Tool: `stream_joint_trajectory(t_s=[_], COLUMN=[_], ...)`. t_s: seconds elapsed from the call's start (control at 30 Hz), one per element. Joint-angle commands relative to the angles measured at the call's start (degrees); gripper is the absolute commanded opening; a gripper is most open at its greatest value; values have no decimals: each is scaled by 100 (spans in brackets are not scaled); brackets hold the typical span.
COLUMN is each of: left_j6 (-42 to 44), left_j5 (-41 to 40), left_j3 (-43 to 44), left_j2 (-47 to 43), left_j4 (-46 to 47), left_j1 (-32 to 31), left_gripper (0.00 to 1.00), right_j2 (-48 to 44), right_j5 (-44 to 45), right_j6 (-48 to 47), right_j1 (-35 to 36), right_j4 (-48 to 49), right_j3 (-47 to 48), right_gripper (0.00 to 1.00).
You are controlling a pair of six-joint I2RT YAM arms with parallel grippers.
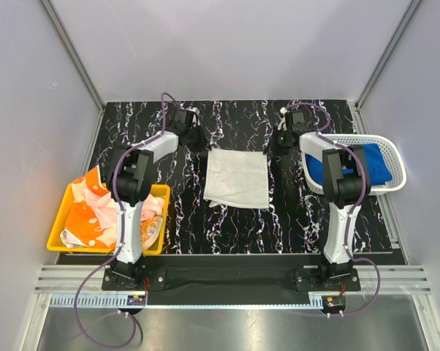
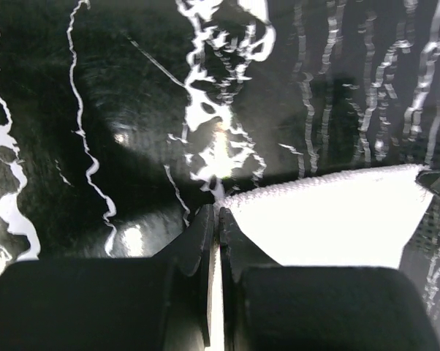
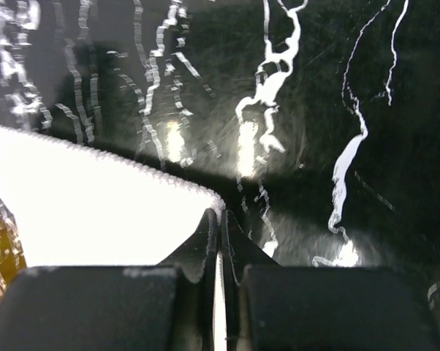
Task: Fold and stack the towels
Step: Fold the towel
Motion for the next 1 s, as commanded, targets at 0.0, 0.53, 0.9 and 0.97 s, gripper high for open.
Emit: stream_joint_trajectory(t_s=[0.0, 0.53, 0.9, 0.97], left_j6=[-40, -321, -356, -347], left_j5=[218, 236, -458, -537], left_j3=[-250, -2149, -3327, -3477], left_j2=[-793, -2268, -3245, -3360], left_j4=[628, 1490, 1359, 1209], left_j1=[33, -151, -625, -643], left_gripper=[0, 0, 0, 0], right_j2=[-723, -2226, -3307, -3395], right_j5=[-4, -4, -48, -57], right_j6=[50, 401, 683, 692], right_j1=[-28, -20, 112, 182], right_j4=[455, 1079, 1044, 1035], right_j3=[-189, -1885, -3124, -3256], right_gripper=[0, 0, 0, 0])
